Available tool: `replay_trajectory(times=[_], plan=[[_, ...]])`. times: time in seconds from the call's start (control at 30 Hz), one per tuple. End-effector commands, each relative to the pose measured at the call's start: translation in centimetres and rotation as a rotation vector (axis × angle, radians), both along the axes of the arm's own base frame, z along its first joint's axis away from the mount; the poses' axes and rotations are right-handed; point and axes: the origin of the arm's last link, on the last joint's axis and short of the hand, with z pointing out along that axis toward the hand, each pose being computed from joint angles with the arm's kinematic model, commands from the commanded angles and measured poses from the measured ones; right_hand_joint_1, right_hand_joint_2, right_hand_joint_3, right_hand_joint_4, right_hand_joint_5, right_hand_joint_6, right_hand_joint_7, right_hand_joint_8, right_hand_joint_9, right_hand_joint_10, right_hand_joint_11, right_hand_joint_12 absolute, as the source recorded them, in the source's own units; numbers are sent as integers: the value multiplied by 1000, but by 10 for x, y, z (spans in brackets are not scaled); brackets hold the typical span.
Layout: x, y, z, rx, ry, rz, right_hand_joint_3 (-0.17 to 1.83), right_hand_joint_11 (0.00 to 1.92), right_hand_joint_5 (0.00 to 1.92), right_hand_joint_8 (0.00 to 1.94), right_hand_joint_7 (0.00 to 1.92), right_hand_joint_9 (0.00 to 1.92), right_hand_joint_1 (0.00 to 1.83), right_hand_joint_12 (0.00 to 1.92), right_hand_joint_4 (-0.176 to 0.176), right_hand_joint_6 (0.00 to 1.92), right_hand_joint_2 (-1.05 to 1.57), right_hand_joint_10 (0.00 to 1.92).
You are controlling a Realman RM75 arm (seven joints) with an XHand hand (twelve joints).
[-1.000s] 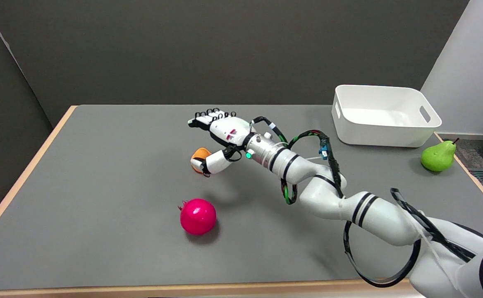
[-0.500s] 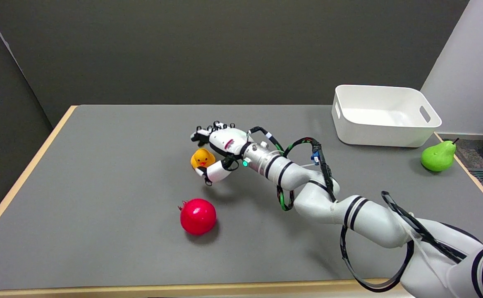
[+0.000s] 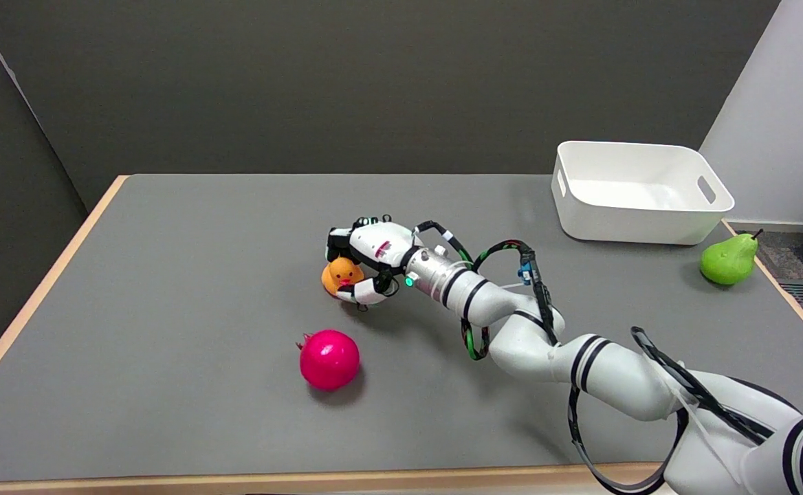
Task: Pick up the yellow duck.
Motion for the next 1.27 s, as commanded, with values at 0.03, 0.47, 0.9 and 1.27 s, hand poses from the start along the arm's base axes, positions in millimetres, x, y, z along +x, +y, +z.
replay_trajectory(times=[0.03,0.47,0.9,1.27], plan=[[-11,8,-1,4,-7,-10,501,253,360,1618,661,617,1291,1474,-147,1133,1052,1389],[9,7,8,-17,-39,88,281,317,504,1690,734,707,1159,1622,-176,1513,1197,1564],[105,-8,61,-170,-36,392,415,289,509,1752,730,715,1154,1771,-176,1517,1141,1651],[131,-8,174,-521,-56,430,416,267,507,1756,730,727,1154,1849,-176,1516,1141,1678]])
